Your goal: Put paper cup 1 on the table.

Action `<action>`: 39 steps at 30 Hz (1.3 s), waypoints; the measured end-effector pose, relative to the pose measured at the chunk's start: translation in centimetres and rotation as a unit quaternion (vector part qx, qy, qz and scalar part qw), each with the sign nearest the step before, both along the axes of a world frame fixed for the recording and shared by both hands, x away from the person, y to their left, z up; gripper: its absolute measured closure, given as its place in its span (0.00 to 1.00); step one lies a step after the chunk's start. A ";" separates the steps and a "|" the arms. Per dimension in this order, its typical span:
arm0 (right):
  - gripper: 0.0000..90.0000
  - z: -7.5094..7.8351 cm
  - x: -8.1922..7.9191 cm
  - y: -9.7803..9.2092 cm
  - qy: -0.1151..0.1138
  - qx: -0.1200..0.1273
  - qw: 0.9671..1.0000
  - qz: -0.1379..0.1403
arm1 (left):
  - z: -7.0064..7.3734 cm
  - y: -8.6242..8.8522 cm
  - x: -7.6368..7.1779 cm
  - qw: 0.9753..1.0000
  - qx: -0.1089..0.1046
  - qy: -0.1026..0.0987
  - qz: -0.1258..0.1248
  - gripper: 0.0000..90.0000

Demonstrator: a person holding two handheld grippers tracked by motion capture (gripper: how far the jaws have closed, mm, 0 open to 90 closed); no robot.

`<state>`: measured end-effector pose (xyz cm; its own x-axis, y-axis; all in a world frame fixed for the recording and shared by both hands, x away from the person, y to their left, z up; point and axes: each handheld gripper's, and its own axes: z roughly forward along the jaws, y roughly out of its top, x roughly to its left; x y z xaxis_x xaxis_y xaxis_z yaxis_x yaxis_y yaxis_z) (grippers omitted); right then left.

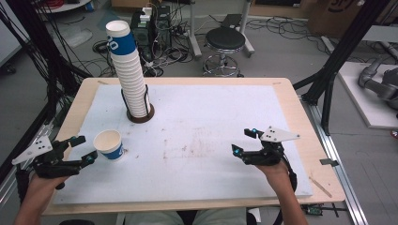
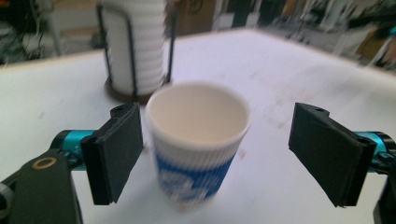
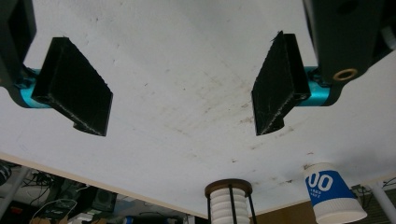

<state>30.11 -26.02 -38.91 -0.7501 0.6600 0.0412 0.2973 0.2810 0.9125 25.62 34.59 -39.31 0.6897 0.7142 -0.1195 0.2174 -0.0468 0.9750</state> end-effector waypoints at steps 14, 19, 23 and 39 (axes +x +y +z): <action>0.23 -0.2 0.2 -0.8 0.001 -0.010 1.000 -0.022 | 2.5 -6.4 3.9 0.998 -0.042 -0.026 -0.030 0.19; 0.23 -0.2 0.1 -1.0 -0.005 -0.012 0.999 -0.029 | 2.4 -8.5 4.7 0.998 -0.036 -0.021 -0.040 0.19; 0.23 -0.2 0.2 -1.1 -0.003 -0.013 0.999 -0.033 | 2.2 -9.0 4.6 0.998 -0.033 -0.021 -0.042 0.19; 0.23 -0.3 -0.1 -1.3 -0.003 -0.011 0.999 -0.041 | 1.9 -8.8 4.9 0.999 -0.034 -0.024 -0.034 0.19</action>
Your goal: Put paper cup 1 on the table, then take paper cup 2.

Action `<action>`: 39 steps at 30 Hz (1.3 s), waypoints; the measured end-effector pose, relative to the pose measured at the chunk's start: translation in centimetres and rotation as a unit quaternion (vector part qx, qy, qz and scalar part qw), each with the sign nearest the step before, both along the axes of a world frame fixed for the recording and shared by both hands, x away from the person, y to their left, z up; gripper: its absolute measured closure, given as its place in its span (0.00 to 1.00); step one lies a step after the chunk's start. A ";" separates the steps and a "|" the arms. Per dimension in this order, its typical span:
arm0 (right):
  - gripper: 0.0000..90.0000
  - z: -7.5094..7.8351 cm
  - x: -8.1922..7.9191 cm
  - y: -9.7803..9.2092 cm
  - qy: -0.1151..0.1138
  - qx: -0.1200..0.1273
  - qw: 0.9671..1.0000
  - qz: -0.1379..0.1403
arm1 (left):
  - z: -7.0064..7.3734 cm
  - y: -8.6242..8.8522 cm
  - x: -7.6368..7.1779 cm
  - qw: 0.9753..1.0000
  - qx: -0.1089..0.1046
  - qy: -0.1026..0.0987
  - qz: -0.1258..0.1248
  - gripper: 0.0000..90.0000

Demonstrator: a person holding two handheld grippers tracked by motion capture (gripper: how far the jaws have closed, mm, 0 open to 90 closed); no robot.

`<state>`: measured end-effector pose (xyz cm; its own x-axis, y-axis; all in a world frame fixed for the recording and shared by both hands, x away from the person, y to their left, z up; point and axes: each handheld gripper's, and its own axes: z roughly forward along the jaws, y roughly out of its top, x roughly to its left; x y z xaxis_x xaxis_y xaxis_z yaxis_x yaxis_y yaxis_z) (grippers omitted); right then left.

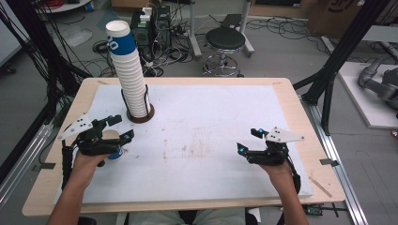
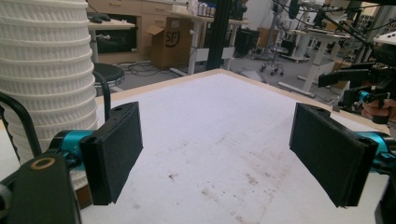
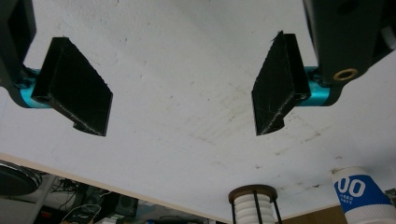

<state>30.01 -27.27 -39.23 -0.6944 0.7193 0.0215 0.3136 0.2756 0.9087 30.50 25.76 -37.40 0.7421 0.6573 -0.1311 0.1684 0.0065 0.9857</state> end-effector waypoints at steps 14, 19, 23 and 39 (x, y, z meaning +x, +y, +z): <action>0.23 0.1 0.3 -0.1 0.006 0.005 1.000 0.004 | 3.8 0.4 0.6 1.000 -0.004 -0.019 -0.009 0.19; 0.23 0.1 0.3 0.0 0.001 0.002 1.000 0.009 | 6.4 0.3 1.5 1.000 0.002 -0.024 -0.019 0.19; 0.23 0.1 0.2 -0.2 0.004 0.006 1.000 0.011 | 8.6 0.2 2.3 0.999 0.011 -0.030 -0.020 0.19; 0.23 0.2 0.2 -0.2 0.003 0.009 1.000 0.013 | 15.3 -0.3 6.5 0.998 0.058 -0.035 -0.010 0.19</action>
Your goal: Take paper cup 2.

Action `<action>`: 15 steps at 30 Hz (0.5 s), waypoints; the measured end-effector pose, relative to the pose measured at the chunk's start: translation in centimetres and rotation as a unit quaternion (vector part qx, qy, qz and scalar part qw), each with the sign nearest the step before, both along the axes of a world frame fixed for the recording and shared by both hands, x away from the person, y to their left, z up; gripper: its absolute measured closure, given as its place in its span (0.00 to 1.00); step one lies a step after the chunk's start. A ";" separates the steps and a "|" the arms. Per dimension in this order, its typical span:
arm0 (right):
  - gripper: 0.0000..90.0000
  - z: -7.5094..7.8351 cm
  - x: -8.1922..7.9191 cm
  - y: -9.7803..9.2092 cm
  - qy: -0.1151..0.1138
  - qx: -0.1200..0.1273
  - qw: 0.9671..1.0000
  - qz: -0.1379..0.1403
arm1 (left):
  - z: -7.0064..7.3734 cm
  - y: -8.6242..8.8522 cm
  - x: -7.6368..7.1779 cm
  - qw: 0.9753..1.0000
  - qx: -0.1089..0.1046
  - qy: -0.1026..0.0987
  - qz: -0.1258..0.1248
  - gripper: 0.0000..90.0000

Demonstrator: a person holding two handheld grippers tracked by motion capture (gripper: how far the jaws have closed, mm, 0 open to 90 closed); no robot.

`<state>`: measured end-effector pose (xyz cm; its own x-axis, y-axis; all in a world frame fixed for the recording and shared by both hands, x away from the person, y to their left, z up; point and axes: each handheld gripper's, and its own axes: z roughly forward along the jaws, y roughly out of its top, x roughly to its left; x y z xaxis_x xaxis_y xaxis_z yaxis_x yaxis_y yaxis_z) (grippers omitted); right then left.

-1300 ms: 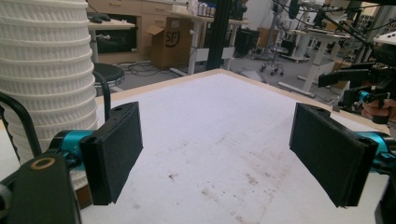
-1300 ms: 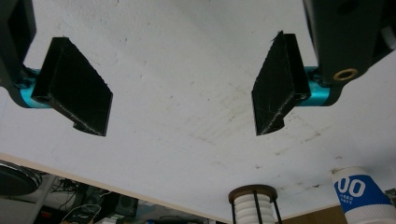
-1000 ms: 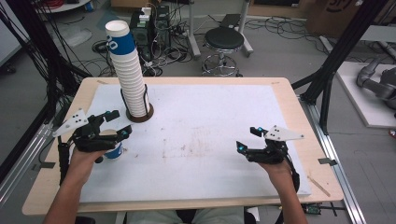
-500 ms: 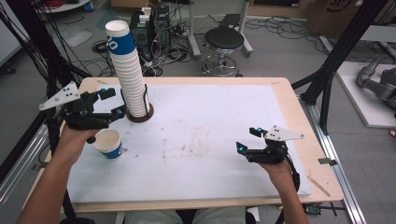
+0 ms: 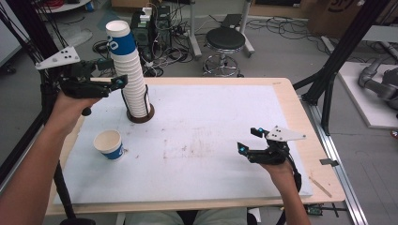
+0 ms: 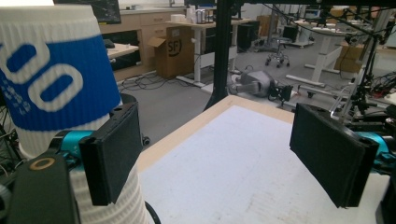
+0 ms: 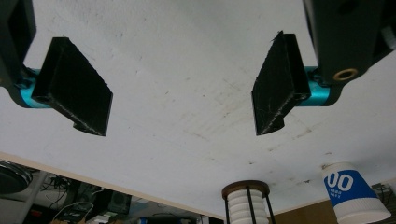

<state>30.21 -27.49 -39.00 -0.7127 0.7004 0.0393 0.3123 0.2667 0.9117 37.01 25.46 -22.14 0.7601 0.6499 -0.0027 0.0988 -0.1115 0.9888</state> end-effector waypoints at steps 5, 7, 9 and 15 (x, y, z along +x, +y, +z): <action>0.23 0.0 0.0 -0.2 -0.002 0.001 1.000 -0.001 | 1.3 0.1 1.0 1.000 -0.002 -0.004 0.011 0.19; 0.23 0.0 -0.1 -0.3 -0.001 0.000 1.000 -0.004 | 1.9 0.3 1.4 1.000 -0.004 -0.007 0.016 0.19; 0.23 0.0 -0.1 -0.3 -0.001 0.002 1.000 -0.003 | 2.4 0.4 1.8 1.000 -0.001 -0.008 0.023 0.19; 0.23 0.0 -0.1 -0.3 0.000 0.002 1.000 -0.002 | 3.7 0.8 3.7 0.998 0.010 0.002 0.059 0.19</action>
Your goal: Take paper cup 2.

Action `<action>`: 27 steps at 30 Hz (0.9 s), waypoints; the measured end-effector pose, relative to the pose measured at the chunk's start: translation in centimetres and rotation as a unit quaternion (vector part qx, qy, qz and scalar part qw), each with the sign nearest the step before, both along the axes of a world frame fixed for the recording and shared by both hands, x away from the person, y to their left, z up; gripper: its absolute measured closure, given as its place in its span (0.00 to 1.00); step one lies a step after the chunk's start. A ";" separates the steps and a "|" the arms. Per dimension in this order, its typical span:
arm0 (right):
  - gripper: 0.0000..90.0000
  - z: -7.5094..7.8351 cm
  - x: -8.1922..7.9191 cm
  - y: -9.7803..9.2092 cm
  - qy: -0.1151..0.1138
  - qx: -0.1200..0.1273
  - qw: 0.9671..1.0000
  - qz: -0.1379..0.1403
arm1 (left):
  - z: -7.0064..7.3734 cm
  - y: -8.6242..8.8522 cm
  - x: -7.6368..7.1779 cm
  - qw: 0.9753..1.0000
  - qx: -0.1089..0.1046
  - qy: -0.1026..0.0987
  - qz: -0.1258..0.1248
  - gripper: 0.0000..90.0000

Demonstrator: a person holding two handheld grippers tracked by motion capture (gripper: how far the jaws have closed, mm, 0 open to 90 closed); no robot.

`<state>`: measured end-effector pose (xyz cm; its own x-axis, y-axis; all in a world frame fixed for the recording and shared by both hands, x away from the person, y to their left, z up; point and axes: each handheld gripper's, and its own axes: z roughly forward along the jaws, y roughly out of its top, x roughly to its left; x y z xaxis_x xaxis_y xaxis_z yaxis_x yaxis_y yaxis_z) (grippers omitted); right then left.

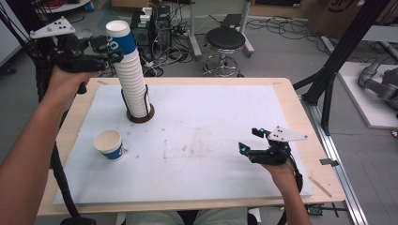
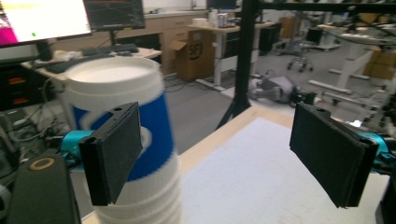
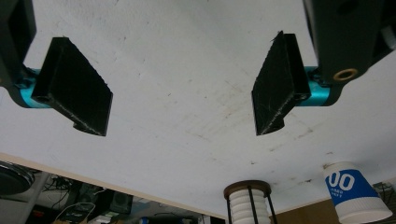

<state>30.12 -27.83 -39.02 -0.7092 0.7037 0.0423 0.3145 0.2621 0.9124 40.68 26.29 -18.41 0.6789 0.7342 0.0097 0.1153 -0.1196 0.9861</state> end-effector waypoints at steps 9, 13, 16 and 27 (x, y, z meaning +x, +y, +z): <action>0.23 -0.1 0.1 -0.1 0.002 0.002 1.000 0.000 | 0.9 0.3 3.0 0.999 0.019 0.023 0.046 0.19; 0.23 -0.2 0.1 0.0 0.003 -0.001 1.000 0.003 | 1.1 0.1 4.3 0.998 0.022 0.036 0.054 0.19; 0.23 -0.2 0.1 0.0 0.004 0.000 1.000 0.004 | 1.1 -0.3 5.2 0.997 0.031 0.044 0.061 0.19; 0.23 -0.3 0.0 -0.4 0.005 0.002 1.000 0.000 | 0.0 -0.8 6.3 0.996 0.039 0.038 0.064 0.28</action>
